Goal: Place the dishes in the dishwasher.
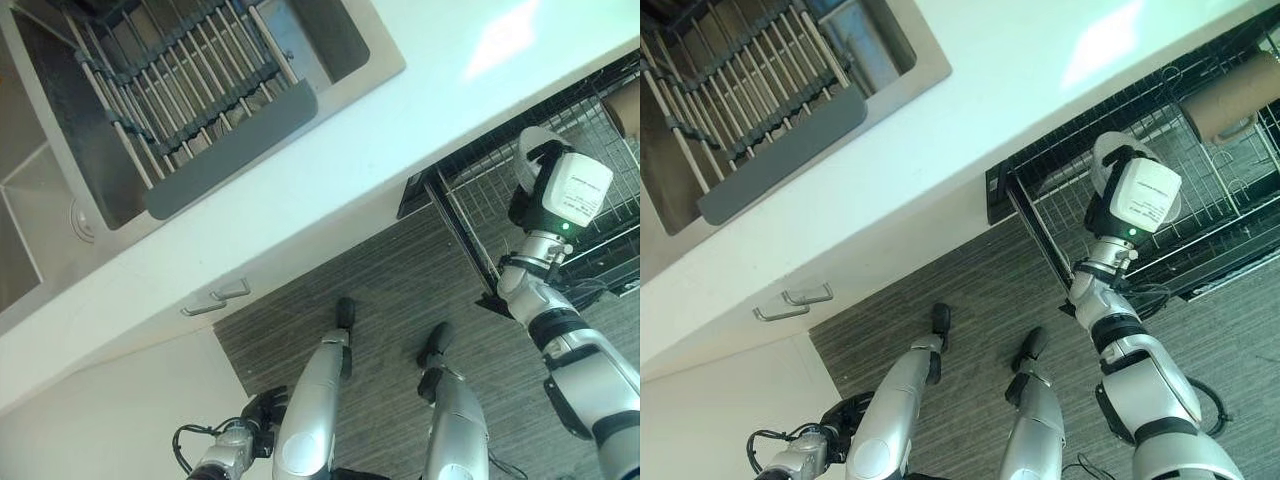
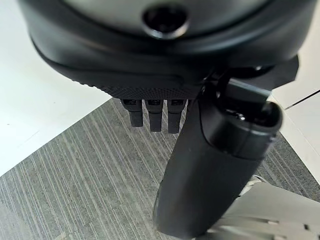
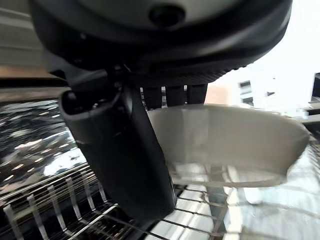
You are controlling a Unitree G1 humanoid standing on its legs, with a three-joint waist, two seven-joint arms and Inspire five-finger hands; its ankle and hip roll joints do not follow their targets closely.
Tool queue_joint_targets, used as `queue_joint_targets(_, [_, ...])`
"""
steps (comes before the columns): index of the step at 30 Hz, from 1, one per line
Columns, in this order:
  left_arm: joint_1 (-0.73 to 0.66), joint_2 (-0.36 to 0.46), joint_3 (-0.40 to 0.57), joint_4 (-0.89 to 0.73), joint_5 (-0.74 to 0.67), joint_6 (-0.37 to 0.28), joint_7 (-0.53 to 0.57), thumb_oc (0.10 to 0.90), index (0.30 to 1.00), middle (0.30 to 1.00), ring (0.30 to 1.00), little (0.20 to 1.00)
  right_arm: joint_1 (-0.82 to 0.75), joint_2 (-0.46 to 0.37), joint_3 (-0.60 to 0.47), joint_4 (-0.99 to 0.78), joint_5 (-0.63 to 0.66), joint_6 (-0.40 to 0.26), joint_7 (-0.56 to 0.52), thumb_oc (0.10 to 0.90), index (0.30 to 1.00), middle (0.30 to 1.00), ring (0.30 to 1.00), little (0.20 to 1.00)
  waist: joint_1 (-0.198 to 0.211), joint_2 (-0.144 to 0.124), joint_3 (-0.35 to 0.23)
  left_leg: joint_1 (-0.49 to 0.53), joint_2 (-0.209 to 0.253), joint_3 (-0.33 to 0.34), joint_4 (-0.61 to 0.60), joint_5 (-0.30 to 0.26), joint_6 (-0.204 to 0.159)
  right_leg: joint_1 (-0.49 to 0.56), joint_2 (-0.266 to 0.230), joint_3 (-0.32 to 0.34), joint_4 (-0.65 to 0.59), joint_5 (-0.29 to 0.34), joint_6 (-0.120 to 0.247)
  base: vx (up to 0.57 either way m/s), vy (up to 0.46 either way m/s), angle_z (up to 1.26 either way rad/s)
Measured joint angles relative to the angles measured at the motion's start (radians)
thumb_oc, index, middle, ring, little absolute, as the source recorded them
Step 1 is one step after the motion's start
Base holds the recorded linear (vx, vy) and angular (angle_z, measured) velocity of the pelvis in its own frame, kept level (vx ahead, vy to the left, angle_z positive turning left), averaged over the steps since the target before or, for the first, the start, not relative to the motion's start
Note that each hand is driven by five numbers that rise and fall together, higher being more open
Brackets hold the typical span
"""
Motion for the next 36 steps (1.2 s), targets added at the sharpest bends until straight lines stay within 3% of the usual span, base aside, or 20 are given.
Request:
queue_joint_targets(4, [0.000, 0.000, -0.004, -0.001, -0.017, 0.007, 0.000, 0.800, 0.900, 0.900, 0.900, 0.900, -0.014, 0.015, -0.002, 0.000, 0.019, -0.061, 0.082, 0.800, 0.900, 0.900, 0.900, 0.900, 0.001, 0.002, -0.001, -0.001, 0.000, 0.014, 0.000, 0.001, 0.002, -0.013, -0.001, 0.016, 0.001, 0.007, 0.000, -0.01, 0.038, -0.10])
queue_joint_targets(13, [0.000, -0.001, -0.004, -0.010, -0.018, 0.020, -0.004, 0.800, 0.900, 0.900, 0.900, 0.900, -0.018, 0.041, -0.006, 0.000, 0.086, -0.128, 0.182, 0.800, 0.900, 0.900, 0.900, 0.900, 0.002, 0.010, -0.002, -0.003, -0.001, 0.027, 0.000, 0.006, 0.007, -0.019, -0.005, 0.021, -0.004, 0.015, -0.004, 0.00, 0.018, -0.02])
queue_joint_targets(18, [0.001, 0.000, -0.003, -0.020, -0.017, 0.039, -0.005, 0.800, 0.900, 0.900, 0.900, 0.900, -0.022, 0.044, -0.016, -0.001, 0.149, -0.190, 0.310, 0.800, 0.900, 0.900, 0.900, 0.900, 0.005, 0.014, -0.002, -0.003, 0.000, 0.027, 0.000, 0.010, 0.006, -0.022, -0.005, 0.023, 0.002, 0.015, -0.005, 0.00, 0.000, 0.00])
queue_joint_targets(24, [0.001, -0.001, 0.014, -0.024, -0.009, 0.053, -0.014, 0.800, 0.900, 0.900, 0.900, 0.900, -0.031, 0.039, -0.037, -0.001, 0.160, -0.186, 0.459, 0.800, 0.900, 0.900, 0.900, 0.900, 0.000, 0.014, -0.002, 0.004, 0.003, 0.025, 0.002, 0.015, 0.002, -0.021, -0.004, 0.023, 0.017, 0.015, -0.005, 0.01, -0.020, 0.00])
queue_joint_targets(26, [0.003, -0.001, 0.019, -0.022, -0.009, 0.063, -0.024, 0.800, 0.900, 0.900, 0.900, 0.900, -0.031, 0.038, -0.015, -0.004, 0.194, -0.147, 0.519, 0.800, 0.900, 0.900, 0.900, 0.900, -0.001, 0.014, -0.002, 0.024, 0.004, 0.027, 0.000, 0.015, 0.002, -0.004, -0.003, 0.027, 0.019, 0.014, -0.006, 0.02, -0.032, -0.04])
queue_joint_targets(36, [0.009, 0.011, 0.029, -0.023, -0.007, 0.083, -0.044, 0.800, 0.900, 0.900, 0.900, 0.900, -0.041, 0.043, -0.146, -0.005, 0.570, -0.061, 0.821, 0.800, 0.900, 0.900, 0.900, 0.900, -0.007, -0.002, -0.005, 0.069, 0.007, 0.028, 0.002, 0.019, 0.008, 0.022, -0.011, 0.041, 0.051, -0.006, -0.014, 0.03, -0.014, -0.01])
